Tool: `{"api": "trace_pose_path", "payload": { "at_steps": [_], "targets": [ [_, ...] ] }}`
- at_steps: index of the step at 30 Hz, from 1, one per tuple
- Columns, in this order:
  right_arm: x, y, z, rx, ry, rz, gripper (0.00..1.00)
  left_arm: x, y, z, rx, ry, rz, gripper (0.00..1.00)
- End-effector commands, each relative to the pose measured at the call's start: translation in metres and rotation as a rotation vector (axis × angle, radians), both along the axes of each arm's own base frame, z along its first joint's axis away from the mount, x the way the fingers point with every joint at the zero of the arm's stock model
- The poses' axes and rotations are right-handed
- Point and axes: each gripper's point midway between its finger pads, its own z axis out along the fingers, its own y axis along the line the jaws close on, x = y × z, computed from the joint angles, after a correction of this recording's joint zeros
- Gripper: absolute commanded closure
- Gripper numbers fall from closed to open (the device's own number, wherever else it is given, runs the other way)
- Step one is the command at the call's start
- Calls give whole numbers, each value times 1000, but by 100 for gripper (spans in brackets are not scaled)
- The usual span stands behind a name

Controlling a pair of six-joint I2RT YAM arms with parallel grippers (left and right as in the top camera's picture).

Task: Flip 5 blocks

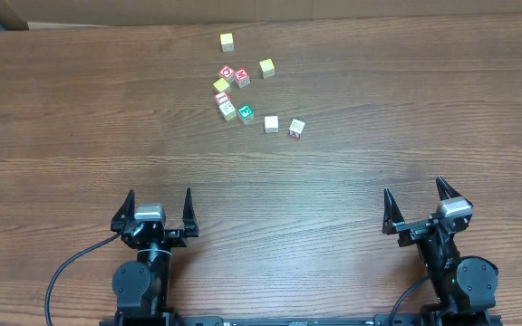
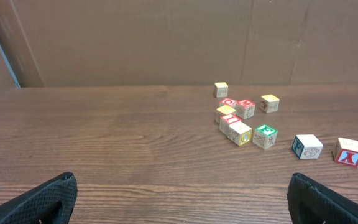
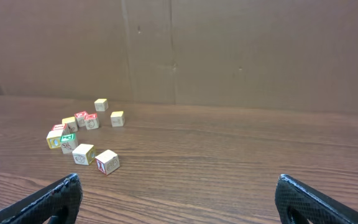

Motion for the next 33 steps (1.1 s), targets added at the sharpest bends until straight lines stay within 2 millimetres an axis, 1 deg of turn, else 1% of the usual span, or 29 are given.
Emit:
{"api": "trace_pose_path", "payload": {
  "at_steps": [1,7,9,12,13,18,20,22,27,33],
  "targets": [
    [0,-2,-3,0,-1,-12,0,0,1,6,26,-29,-2,0],
    [0,-2,-3,1,-1,-10,0,0,-2,5,13,-26,-14,0],
    [0,0,-2,26,4,3,0,0,-9,5,-13,-23,-58,0],
    [0,1,-2,93,20,6,0,-2,-27,3,-32,-14,-161,0],
    [0,1,-2,92,20,5,0,-2,-29,3,-33,-15,-171,0],
    [0,1,-2,93,20,6,0,-2,-28,3,-31,-15,-166,0],
    [0,1,-2,130,29,5,0,-2,-29,3,-39,-15,-170,0],
    [0,1,-3,164,37,5,0,-2,-30,3,-75,-12,-172,0],
    [0,1,-3,166,38,7,0,-2,-32,3,-204,-4,-173,0],
    [-1,3,-2,169,39,17,0,-2,-32,3,-209,-4,-173,0]
  ]
}}
